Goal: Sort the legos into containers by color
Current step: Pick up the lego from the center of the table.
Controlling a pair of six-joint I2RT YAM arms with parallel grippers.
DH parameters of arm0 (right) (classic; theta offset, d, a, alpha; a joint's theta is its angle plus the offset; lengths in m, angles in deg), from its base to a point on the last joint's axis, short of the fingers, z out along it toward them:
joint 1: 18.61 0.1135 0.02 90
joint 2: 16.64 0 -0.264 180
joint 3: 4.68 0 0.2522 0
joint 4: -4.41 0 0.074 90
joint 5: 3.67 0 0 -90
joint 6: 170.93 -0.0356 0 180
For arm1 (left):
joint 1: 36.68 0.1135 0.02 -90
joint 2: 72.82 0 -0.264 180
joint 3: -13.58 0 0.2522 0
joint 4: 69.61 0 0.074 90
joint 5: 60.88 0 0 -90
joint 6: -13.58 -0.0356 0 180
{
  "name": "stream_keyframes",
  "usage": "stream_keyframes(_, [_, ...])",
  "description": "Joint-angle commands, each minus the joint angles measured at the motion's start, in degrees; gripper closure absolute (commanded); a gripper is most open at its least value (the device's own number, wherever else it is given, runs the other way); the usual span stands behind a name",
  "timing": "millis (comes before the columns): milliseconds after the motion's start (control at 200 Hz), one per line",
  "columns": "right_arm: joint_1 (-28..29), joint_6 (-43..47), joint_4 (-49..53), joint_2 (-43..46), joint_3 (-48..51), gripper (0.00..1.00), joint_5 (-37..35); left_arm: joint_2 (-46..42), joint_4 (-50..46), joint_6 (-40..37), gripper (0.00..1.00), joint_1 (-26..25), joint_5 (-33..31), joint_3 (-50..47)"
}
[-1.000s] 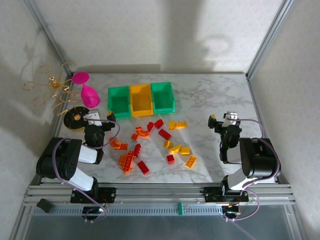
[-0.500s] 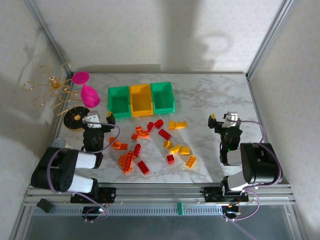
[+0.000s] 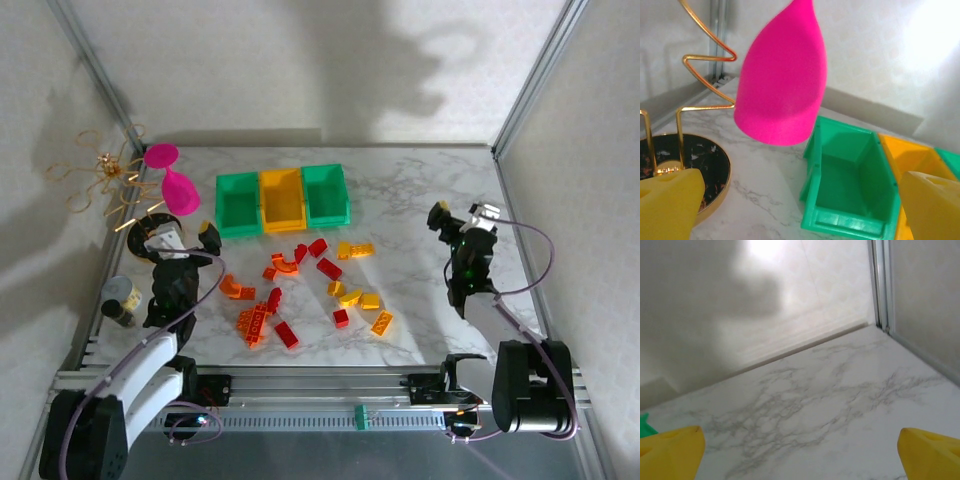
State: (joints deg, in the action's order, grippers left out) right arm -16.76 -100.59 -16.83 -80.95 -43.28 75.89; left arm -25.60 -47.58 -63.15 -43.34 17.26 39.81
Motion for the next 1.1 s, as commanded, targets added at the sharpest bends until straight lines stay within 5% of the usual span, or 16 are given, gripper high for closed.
stream_keyframes(0, [-0.55, -12.41, 15.7, 1.82, -1.38, 0.01, 2.8, -4.28, -12.38, 13.8, 0.01, 0.55, -1.9, 3.5])
stream_keyframes(140, [-0.06, -14.4, 20.13, 2.52, -1.81, 0.01, 9.92, -7.17, -20.55, 22.19, 0.01, 0.5, -1.8, 5.5])
stream_keyframes(350, [4.48, -12.35, 30.85, 1.91, -5.92, 0.01, 11.05, -7.78, -30.84, 24.43, 0.01, -0.52, 7.46, 9.98])
stream_keyframes(681, [13.16, -11.1, 40.98, 1.17, -10.3, 0.01, 14.7, -4.34, -45.93, 27.14, 0.0, -13.02, 10.73, 16.22])
stream_keyframes(921, [22.09, -12.99, 45.06, -0.76, -10.67, 0.01, 14.2, 8.11, -50.9, 28.5, 0.0, -25.65, 5.54, 22.99])
stream_keyframes(1096, [29.91, -15.19, 43.47, -2.5, -10.86, 0.01, 14.13, 21.58, -52.58, 26.75, 0.02, -29.53, 1.66, 29.93])
